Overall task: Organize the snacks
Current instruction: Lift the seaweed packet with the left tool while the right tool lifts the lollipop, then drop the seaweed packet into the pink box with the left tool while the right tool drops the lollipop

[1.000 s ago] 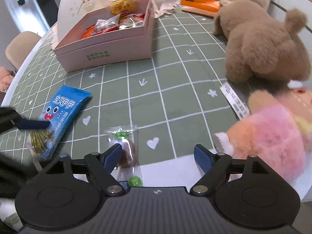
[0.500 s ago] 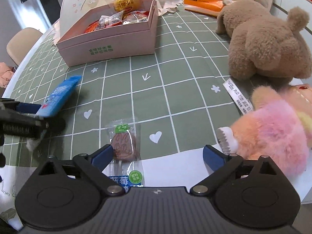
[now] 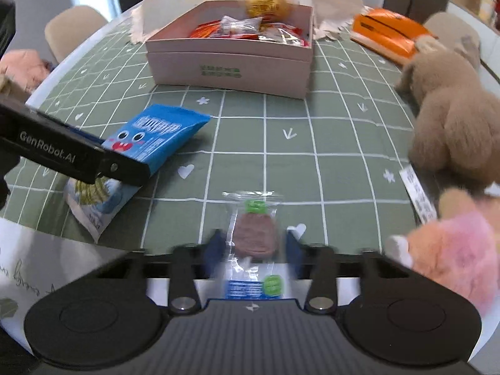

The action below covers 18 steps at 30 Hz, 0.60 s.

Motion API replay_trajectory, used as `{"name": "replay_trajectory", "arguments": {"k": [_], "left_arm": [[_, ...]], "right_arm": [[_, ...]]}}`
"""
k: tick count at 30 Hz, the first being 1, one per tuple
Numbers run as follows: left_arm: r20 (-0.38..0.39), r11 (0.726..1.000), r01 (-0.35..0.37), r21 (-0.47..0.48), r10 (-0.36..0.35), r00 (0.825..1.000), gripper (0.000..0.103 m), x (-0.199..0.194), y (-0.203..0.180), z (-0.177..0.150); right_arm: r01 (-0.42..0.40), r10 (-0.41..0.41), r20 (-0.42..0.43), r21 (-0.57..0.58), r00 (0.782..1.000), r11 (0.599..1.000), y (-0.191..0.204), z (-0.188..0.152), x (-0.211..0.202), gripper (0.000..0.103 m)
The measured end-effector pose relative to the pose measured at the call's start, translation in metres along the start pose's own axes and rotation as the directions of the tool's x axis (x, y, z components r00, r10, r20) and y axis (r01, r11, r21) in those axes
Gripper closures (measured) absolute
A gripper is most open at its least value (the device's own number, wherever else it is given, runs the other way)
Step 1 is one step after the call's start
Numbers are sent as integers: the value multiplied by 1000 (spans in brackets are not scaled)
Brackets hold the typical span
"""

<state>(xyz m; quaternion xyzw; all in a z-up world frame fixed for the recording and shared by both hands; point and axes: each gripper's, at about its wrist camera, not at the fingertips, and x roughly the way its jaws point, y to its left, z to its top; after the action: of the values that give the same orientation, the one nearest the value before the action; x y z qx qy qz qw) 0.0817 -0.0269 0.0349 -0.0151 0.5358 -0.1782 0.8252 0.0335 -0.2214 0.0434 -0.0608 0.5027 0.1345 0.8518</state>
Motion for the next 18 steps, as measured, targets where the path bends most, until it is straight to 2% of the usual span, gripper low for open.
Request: {"name": "replay_trajectory", "arguments": {"k": [5, 7, 9, 11, 14, 15, 16, 18], "left_arm": [[81, 999, 33, 31, -35, 996, 18, -24, -11, 20], [169, 998, 37, 48, -45, 985, 18, -42, -15, 40], [287, 999, 37, 34, -45, 957, 17, -63, -13, 66], [398, 998, 68, -9, -59, 916, 14, -79, -5, 96], [486, 988, 141, -64, -93, 869, 13, -77, 11, 137], [493, 985, 159, -67, -106, 864, 12, -65, 17, 147], [464, 988, 144, -63, -99, 880, 12, -40, 25, 156], [333, 993, 74, -95, -38, 942, 16, 5, 35, 166]], "right_arm": [[-35, 33, 39, 61, 999, 998, -12, 12, -18, 68], [-57, 48, 91, 95, 995, 994, -20, 19, -37, 68], [-67, 51, 142, 109, 989, 992, -27, 25, -56, 68], [-56, 35, 175, 120, 984, 991, -32, 33, -67, 68], [-70, 38, 203, 155, 978, 985, -41, 44, -77, 68], [-75, 40, 206, 165, 978, 983, -42, 47, -78, 68], [-75, 38, 206, 172, 978, 982, -42, 51, -77, 68], [-63, 27, 201, 172, 979, 983, -40, 56, -75, 68]]}}
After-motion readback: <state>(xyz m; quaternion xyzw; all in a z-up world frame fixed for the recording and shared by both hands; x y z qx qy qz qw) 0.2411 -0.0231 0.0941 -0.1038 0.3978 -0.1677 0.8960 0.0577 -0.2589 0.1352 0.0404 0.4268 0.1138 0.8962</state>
